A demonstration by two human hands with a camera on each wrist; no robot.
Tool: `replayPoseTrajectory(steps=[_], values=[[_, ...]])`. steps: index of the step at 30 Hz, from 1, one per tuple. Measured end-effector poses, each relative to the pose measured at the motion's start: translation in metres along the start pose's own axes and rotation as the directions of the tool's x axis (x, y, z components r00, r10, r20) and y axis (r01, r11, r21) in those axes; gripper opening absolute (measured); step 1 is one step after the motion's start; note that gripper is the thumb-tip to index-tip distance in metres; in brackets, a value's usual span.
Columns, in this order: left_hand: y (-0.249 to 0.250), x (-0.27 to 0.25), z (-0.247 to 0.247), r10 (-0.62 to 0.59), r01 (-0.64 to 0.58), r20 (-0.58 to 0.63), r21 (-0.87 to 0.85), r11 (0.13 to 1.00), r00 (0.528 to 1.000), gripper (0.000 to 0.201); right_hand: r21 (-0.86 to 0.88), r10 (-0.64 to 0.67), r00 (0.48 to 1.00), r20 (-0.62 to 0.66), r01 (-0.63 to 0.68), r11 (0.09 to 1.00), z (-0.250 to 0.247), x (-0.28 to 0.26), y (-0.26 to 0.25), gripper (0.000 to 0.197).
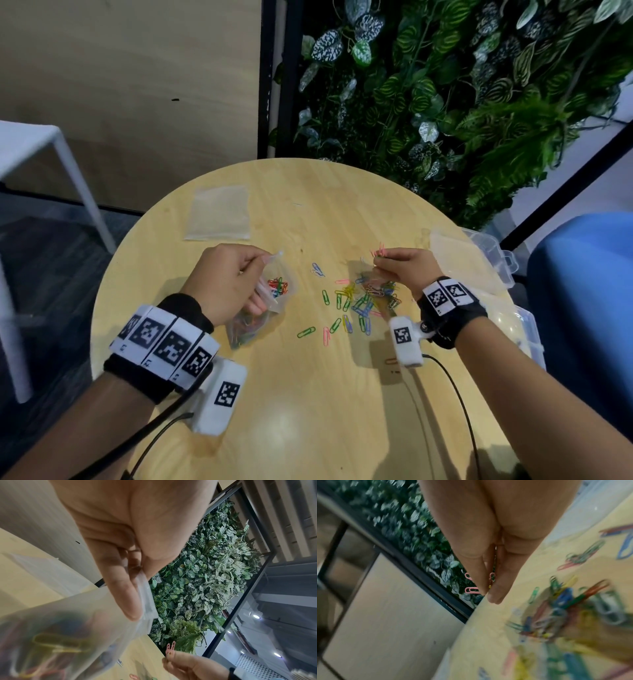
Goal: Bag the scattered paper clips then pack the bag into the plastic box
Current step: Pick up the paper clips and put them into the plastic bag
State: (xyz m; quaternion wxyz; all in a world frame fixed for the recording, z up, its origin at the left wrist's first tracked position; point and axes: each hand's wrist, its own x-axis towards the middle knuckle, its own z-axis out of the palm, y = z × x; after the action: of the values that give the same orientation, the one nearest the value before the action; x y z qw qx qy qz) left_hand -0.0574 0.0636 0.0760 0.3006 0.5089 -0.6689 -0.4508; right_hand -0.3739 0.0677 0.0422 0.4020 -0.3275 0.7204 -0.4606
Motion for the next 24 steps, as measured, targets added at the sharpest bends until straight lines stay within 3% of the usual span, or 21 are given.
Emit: replayPoseTrajectory(steps=[2, 5, 8, 11, 13, 16, 17, 19, 21, 24], values=[[0.002, 0.000, 0.003, 0.000, 0.001, 0.005, -0.013, 1.000, 1.000, 0.023, 0.282, 0.044, 0.993, 0.113, -0.075, 0.956, 0.007, -0.012, -0.015, 0.014], [0.005, 0.001, 0.009, -0.010, 0.010, 0.010, -0.018, 1.000, 1.000, 0.022, 0.456, 0.046, 0.957, 0.285, -0.177, 0.872, 0.025, -0.032, -0.036, 0.019], [0.005, 0.003, 0.014, -0.003, 0.003, 0.006, 0.000, 1.000, 1.000, 0.022, 0.455, 0.042, 0.875, 0.482, -0.291, 0.842, 0.052, -0.053, -0.044, 0.019], [0.006, 0.005, 0.016, 0.013, -0.013, 0.010, 0.026, 1.000, 1.000, 0.021, 0.345, 0.037, 0.799, 0.600, -0.301, 0.889, 0.082, -0.074, -0.041, 0.019], [0.006, 0.006, 0.017, 0.016, -0.016, 0.018, 0.025, 1.000, 1.000, 0.020, 0.225, 0.044, 0.831, 0.555, -0.200, 0.954, 0.100, -0.078, -0.035, 0.022], [0.007, 0.006, 0.017, 0.013, -0.014, 0.021, 0.020, 1.000, 1.000, 0.020, -0.106, -0.091, 0.894, 0.438, 0.152, 0.983, 0.114, -0.078, -0.029, 0.031], [0.006, 0.006, 0.017, 0.009, -0.009, 0.020, 0.019, 1.000, 1.000, 0.020, -0.232, -0.173, 0.881, 0.440, 0.298, 0.926, 0.115, -0.079, -0.030, 0.034], [0.005, 0.007, 0.017, -0.003, 0.003, 0.016, 0.011, 1.000, 1.000, 0.020, -0.421, -0.318, 0.810, 0.493, 0.542, 0.727, 0.112, -0.084, -0.036, 0.030], [0.005, 0.007, 0.017, -0.004, 0.004, 0.019, 0.005, 1.000, 1.000, 0.020, -0.450, -0.398, 0.741, 0.541, 0.655, 0.607, 0.106, -0.088, -0.044, 0.022], [0.005, 0.006, 0.015, 0.003, -0.003, 0.017, 0.010, 1.000, 1.000, 0.021, -0.351, -0.429, 0.746, 0.509, 0.635, 0.688, 0.083, -0.079, -0.048, 0.019]])
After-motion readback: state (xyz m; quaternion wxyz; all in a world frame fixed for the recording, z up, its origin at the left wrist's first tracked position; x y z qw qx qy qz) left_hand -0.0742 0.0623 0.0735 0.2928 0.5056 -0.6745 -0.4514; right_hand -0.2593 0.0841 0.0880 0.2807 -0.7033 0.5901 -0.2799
